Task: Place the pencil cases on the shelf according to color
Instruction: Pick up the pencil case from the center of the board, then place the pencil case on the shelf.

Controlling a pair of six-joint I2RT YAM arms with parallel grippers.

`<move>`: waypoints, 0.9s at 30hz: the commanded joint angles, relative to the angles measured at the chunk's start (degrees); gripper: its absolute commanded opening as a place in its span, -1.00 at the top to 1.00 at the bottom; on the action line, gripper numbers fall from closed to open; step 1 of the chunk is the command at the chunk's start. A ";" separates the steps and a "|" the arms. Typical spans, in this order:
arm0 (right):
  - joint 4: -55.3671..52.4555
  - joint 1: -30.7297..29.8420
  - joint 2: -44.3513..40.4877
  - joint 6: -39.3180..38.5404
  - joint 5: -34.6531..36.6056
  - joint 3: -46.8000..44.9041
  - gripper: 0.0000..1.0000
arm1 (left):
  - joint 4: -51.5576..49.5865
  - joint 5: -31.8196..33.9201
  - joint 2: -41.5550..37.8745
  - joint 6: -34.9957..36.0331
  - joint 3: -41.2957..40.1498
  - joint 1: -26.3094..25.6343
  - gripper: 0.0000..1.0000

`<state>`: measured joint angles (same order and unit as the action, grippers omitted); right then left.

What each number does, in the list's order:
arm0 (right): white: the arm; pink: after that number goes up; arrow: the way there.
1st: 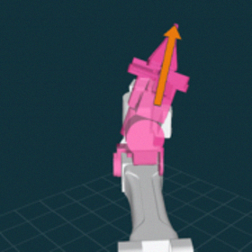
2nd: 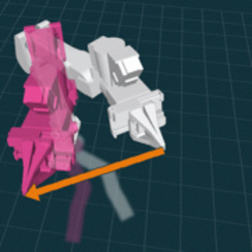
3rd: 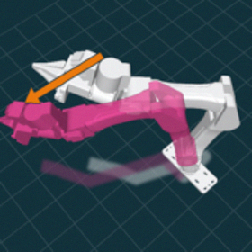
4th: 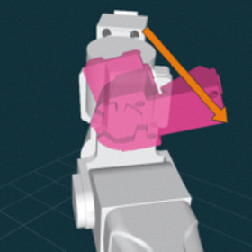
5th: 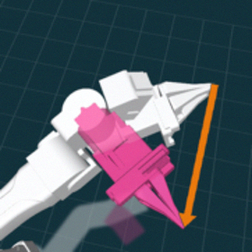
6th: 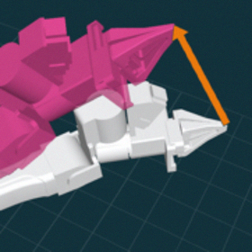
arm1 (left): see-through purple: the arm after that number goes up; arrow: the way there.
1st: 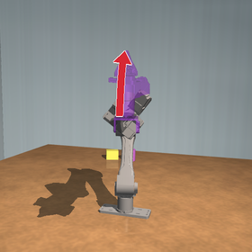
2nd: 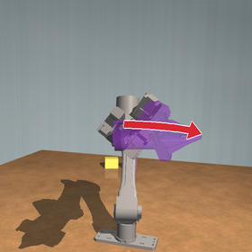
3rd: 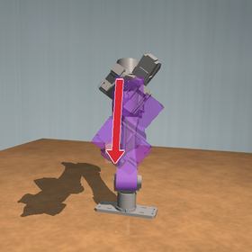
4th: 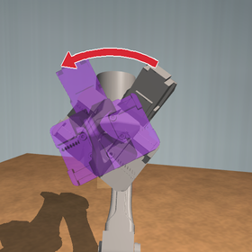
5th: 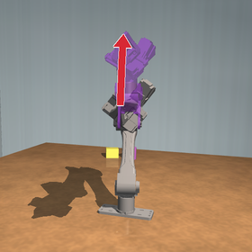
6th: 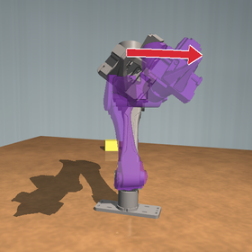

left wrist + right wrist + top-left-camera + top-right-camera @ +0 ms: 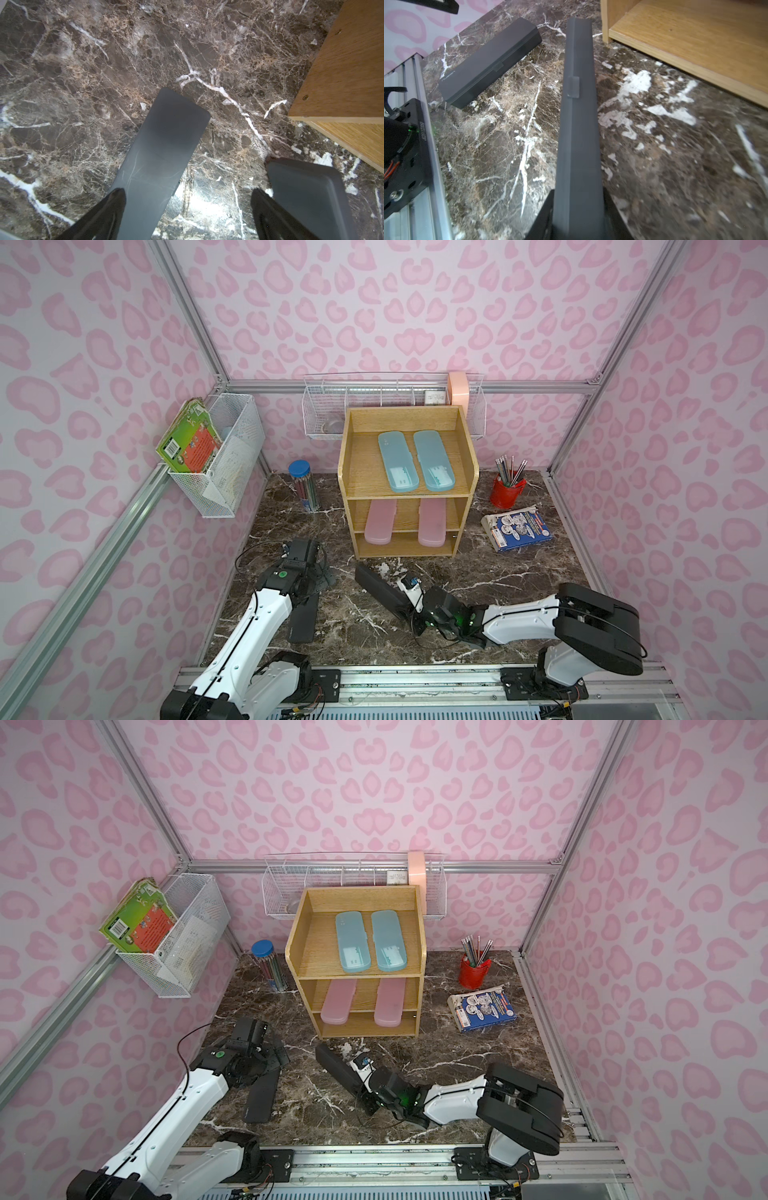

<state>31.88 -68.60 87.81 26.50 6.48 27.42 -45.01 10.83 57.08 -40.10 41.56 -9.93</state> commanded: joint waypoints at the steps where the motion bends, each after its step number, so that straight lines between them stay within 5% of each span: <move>1: 7.94 -0.59 -4.77 6.68 4.30 -5.17 0.53 | 0.29 0.53 0.01 0.35 0.22 0.00 -0.97; 12: 18.67 0.92 -14.84 14.31 10.65 -19.07 0.70 | 1.43 -0.72 1.01 0.22 0.19 0.03 -0.97; 27: 25.02 13.25 -15.88 22.56 6.94 -21.02 0.72 | 1.54 -1.32 1.52 0.64 1.82 -0.13 -0.97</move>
<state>53.54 -56.36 71.44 46.61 14.92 5.63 -43.68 9.74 58.43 -40.10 42.78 -10.04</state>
